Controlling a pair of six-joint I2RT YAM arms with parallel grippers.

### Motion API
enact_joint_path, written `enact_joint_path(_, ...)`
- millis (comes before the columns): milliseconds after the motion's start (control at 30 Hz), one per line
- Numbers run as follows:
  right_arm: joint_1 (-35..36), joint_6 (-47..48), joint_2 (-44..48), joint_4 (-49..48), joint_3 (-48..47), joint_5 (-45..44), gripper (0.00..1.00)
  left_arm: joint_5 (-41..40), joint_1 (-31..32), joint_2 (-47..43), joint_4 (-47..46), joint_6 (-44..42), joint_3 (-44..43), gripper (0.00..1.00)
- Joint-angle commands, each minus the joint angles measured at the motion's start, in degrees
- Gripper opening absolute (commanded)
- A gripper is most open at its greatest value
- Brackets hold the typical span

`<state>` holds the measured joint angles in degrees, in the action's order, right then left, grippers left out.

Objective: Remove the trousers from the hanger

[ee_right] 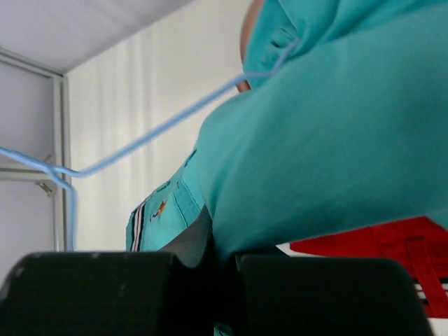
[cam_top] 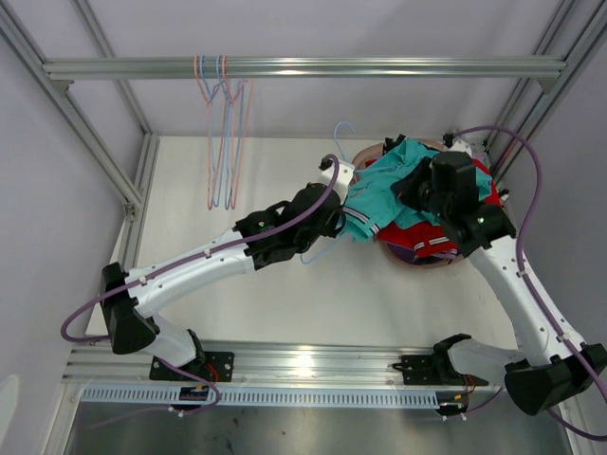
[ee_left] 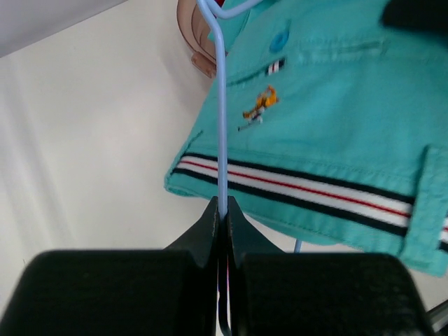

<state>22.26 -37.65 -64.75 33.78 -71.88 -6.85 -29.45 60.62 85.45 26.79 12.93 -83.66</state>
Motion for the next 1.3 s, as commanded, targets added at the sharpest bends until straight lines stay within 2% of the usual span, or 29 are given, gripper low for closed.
enact_joint_path(0, -2.13, 3.45, -1.86, -1.35, -11.51, -1.34, 0.0, -1.92, 0.02, 0.06, -3.93, -1.5, 1.04, 0.0)
enact_joint_path(200, -8.45, 6.09, -6.96, 2.95, -21.98, 2.45, 0.0, -2.62, -0.06, 2.61, -3.41, -1.5, 0.86, 0.0)
enact_joint_path(300, -12.49, 6.97, -6.36, 3.66, -21.47, 4.65, 0.0, -2.89, -0.24, 3.58, -3.32, -1.68, 0.6, 0.0)
enact_joint_path(533, -21.91, 8.29, -1.44, 1.2, -10.93, 10.19, 0.0, -2.89, -0.68, 4.73, -3.14, -1.76, 0.95, 0.0)
enact_joint_path(733, -28.32, 10.49, -1.08, 1.55, -9.42, 10.72, 0.0, -3.59, -0.85, 5.52, -2.7, -1.68, 0.78, 0.01)
enact_joint_path(1000, -29.82, 8.21, 1.03, -1.26, 2.25, 7.21, 0.0, -3.86, -1.29, 4.9, -2.35, -1.68, 0.95, 0.0)
enact_joint_path(1267, -29.91, 7.85, -0.29, -1.88, 7.8, 2.38, 0.02, -4.21, -1.73, 2.88, -2.26, -2.38, 1.04, 0.0)
